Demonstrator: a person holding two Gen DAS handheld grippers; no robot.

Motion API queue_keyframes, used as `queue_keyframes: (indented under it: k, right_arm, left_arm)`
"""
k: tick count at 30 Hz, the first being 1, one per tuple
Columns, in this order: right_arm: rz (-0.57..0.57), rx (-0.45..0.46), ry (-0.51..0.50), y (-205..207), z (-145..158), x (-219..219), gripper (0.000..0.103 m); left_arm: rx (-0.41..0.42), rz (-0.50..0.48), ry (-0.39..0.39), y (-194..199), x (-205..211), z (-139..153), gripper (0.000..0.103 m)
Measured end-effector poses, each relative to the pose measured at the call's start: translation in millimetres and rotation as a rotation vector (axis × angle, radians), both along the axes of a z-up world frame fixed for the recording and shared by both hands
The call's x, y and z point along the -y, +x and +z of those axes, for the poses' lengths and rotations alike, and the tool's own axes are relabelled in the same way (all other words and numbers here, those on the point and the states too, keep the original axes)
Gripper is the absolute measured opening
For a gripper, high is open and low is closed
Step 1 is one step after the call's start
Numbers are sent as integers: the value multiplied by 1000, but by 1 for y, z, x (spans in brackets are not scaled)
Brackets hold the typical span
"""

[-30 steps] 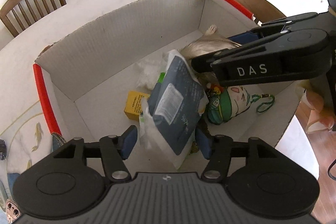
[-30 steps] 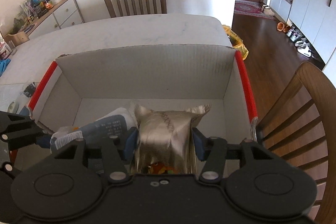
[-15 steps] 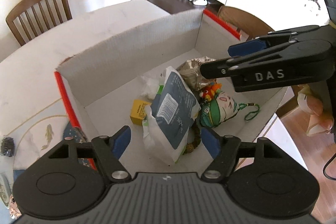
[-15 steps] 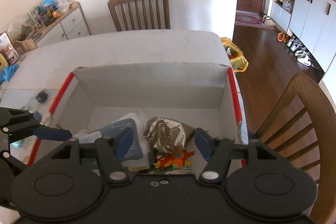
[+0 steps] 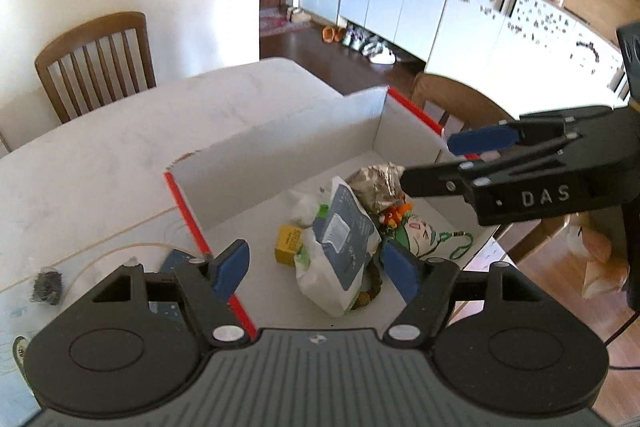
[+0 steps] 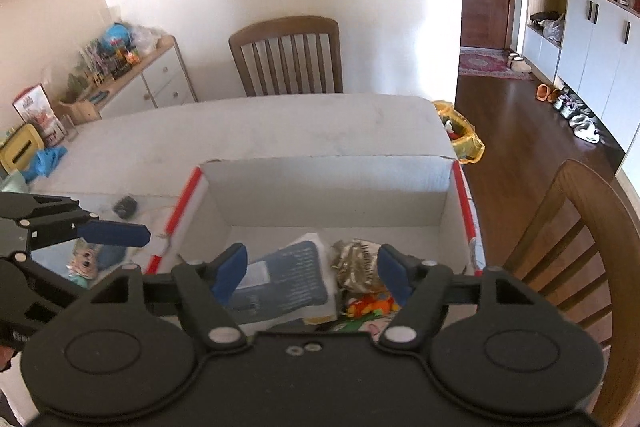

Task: Organize objects
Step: 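Withdraw both grippers from the red box back over the table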

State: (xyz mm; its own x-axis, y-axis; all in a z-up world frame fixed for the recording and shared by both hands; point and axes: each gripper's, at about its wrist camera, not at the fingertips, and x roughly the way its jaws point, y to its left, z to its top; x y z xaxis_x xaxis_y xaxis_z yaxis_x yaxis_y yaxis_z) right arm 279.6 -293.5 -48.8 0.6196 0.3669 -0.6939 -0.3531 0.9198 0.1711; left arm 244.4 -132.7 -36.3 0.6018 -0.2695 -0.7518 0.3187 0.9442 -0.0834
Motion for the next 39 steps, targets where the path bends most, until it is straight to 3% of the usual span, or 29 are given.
queue_keyframes:
  k: [6,9,18,20,26,29,39]
  right_arm:
    - [-17,22,22,-15,10,-14,78]
    - [-23,30,35,-21,15,-24,81]
    - [-11,53,56,-42,20,-64,91]
    - [-6,58,60,-46,20,-73,98]
    - [17,57,62,-56,17,-104,98]
    - [31,51,59,-61,15,-119,98]
    - [73,32,31,-72,3,-171,98]
  left_arm:
    - [44,28,-24,-13,-23,15,74]
    - [60,48,-38,-20,-37,20,81]
    - [76,103,-61,-37,-86,26,83]
    - [76,119,-62,-41,-98,24,83]
    - [71,175,-79,-54,-138,19,87]
    - [74,211,-86,-58,-161,17,96]
    - [85,339,-82,-61,-235,8,101]
